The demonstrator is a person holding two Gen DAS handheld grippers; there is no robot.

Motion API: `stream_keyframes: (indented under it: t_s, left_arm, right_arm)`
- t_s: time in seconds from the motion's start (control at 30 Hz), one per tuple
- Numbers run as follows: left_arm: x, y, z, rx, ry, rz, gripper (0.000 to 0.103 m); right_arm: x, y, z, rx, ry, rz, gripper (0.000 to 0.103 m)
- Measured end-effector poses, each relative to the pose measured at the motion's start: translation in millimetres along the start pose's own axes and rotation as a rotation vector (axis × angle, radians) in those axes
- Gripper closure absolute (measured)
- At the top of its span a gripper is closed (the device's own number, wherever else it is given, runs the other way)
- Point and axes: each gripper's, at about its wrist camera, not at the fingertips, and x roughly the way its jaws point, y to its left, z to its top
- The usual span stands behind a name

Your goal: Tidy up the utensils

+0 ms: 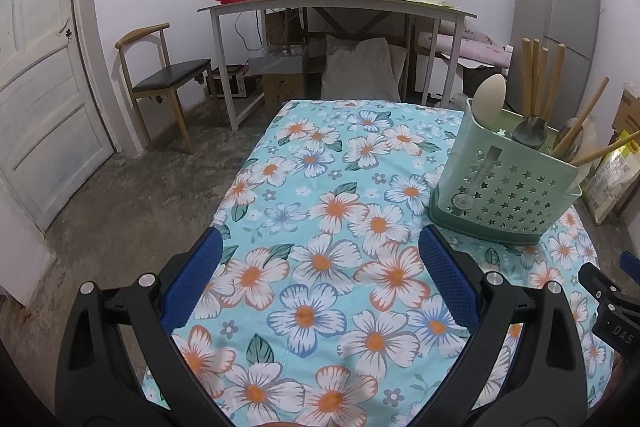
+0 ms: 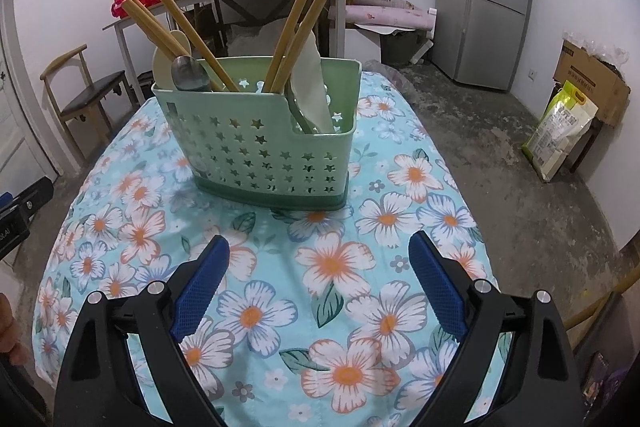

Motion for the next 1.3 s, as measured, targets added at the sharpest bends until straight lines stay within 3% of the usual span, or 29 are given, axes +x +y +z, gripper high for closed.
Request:
stream_keyframes:
  t_s: [1.3]
  left_arm:
    - [1.5, 1.0, 1.0, 0.001, 0.006, 0.001, 0.008]
  right_arm:
    - [-4.4, 0.7, 2.3, -0.003, -0.009, -0.007, 0.014]
